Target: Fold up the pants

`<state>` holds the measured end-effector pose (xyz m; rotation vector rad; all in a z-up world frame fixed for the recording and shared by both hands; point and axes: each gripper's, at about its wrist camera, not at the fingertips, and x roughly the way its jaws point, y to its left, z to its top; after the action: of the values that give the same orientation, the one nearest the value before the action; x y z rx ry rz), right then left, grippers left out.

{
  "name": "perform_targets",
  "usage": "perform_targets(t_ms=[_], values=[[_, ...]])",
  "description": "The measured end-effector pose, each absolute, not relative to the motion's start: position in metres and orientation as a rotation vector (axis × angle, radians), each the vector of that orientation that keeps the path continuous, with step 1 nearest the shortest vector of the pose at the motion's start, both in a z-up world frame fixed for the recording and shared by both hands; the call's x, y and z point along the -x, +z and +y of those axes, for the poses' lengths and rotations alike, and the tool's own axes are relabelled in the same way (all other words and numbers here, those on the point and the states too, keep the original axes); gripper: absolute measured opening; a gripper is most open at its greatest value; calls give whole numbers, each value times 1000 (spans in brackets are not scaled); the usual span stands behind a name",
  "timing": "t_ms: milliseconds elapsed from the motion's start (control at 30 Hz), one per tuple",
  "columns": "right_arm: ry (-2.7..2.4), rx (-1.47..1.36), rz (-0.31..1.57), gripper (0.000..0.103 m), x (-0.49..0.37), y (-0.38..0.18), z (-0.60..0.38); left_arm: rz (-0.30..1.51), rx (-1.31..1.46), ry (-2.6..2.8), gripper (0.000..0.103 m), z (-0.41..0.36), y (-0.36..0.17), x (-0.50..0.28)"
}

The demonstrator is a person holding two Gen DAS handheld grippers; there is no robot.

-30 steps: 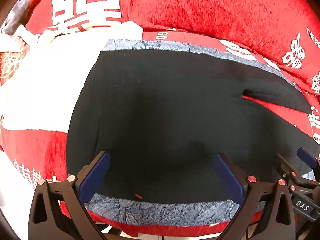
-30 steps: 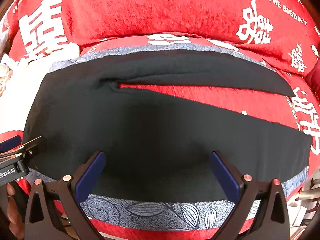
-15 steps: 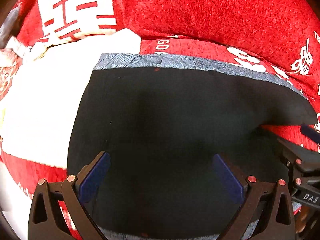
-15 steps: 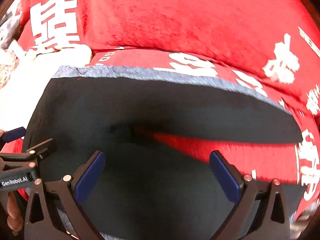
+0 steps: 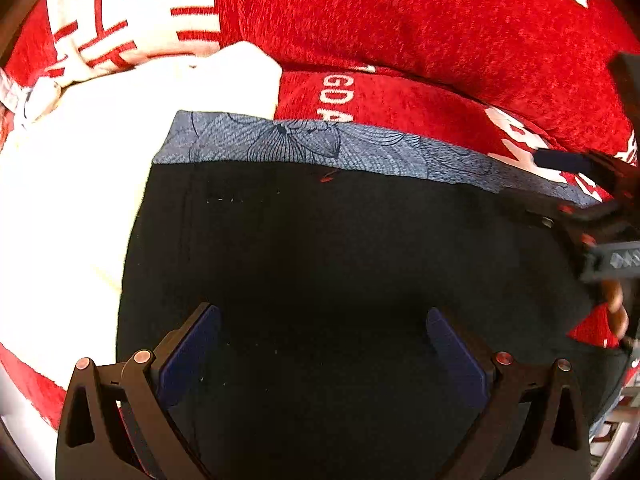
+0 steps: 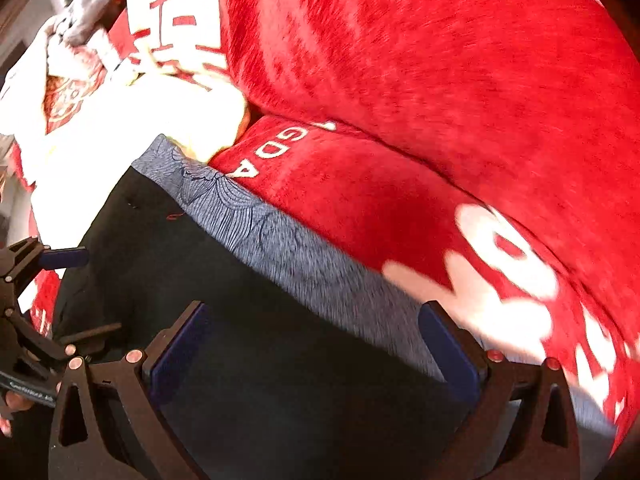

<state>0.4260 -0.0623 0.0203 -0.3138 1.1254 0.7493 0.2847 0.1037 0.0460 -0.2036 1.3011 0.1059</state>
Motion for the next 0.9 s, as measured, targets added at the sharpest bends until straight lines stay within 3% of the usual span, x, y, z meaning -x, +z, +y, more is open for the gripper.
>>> perform_targets(t_ms=[233,300,333,367,433,567,900], values=[[874,388,1179,101,-447,-15,-34,1286,168,83,103,101,49,-293],[919,393,1158,95,-447,-14,-30,1281,178,81,103,103,50,-296],[950,389,1152,84,-447,-13,-29,1278,189,75,103,104,51,-297],[988,383,1148,64,-446,-9,-28,1278,197,73,103,104,50,-300],[1039,364,1166,36,-445,-5,-25,1284,227,69,103,108,50,-305],[994,454,1097,11,-428,5,-17,1296,352,81,103,122,54,-319],[905,565,813,11,-343,40,-31,1404,612,210,103,144,41,-376]])
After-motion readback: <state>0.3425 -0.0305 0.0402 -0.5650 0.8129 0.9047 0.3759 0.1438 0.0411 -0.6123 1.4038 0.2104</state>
